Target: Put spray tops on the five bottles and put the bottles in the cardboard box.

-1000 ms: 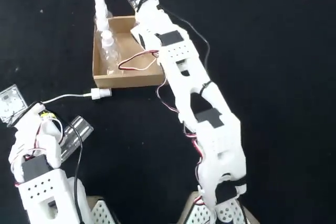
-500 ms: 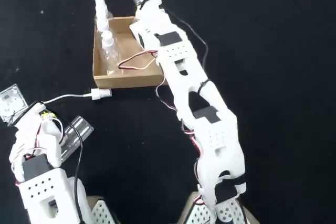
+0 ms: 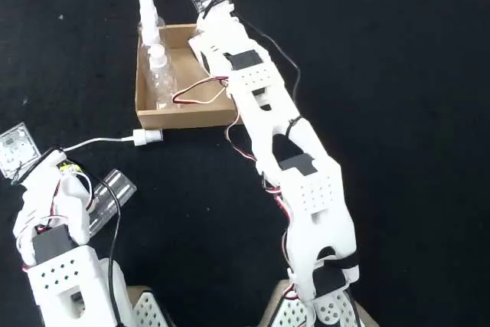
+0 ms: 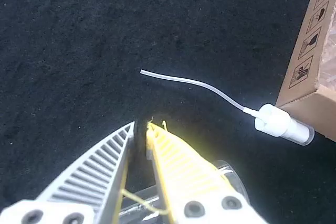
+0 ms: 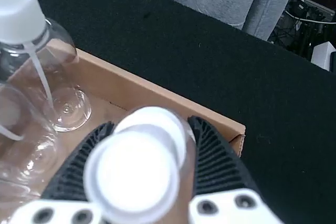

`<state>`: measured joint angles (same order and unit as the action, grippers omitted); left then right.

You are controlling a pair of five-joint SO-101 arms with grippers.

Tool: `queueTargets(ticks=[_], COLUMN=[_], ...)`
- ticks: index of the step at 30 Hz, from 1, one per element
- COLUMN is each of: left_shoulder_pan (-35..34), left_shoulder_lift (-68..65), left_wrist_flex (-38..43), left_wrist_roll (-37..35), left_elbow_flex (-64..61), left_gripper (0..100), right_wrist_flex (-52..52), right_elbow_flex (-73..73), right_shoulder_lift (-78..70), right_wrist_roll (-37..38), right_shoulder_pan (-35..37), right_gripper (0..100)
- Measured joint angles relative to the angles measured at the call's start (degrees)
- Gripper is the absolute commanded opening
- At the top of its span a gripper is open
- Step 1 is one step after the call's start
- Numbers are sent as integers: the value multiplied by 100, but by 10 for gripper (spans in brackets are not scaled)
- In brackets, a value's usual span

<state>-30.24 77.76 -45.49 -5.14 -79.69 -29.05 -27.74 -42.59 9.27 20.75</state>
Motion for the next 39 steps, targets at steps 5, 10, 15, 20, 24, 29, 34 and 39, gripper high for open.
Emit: queueTargets(ticks=[5, 10, 15, 20, 24, 29, 34, 39], left_shoulder_pan=[0, 0, 0, 0, 0, 0, 0, 0], left_shoulder_lift=[0, 0, 0, 0, 0, 0, 0, 0], left_wrist_flex=[0, 0, 0, 0, 0, 0, 0, 0], left_wrist_roll=[0, 0, 0, 0, 0, 0, 0, 0], left_elbow_flex=[0, 0, 0, 0, 0, 0, 0, 0], left_gripper=[30, 30, 30, 30, 30, 30, 30, 30], right_wrist_flex=[0, 0, 0, 0, -9, -18, -273, -536], right_elbow_flex=[0, 0, 0, 0, 0, 0, 0, -44], right_shoulder_lift=[0, 0, 0, 0, 0, 0, 0, -9], right_wrist_roll=[-9, -9, -9, -9, -9, -9, -9, -9], right_shoulder_pan=[0, 0, 0, 0, 0, 0, 0, 0], right_gripper=[168, 202, 252, 259, 260, 260, 259, 259])
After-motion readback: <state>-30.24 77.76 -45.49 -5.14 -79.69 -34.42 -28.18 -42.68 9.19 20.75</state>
